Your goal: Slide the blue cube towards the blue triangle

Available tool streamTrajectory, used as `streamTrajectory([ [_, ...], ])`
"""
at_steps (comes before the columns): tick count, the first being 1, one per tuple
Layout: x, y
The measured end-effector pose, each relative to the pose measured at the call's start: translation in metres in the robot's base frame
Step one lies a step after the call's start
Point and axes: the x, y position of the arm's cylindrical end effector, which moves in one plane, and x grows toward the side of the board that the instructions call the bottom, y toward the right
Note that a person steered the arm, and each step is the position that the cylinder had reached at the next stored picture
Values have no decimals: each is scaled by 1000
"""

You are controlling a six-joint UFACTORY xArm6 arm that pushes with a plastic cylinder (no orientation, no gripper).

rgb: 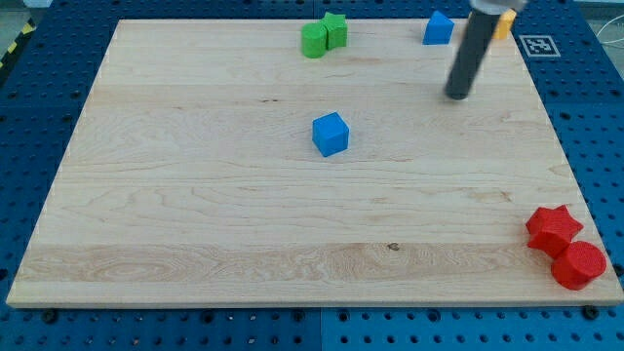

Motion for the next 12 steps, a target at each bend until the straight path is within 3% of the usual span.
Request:
streamTrajectory([
  [2,8,-142],
  [3,24,-183],
  [5,94,-183],
  [6,95,-155],
  [8,14,-85],
  [9,-1,-66],
  [10,27,-79],
  [11,27,-103],
  [12,2,-104],
])
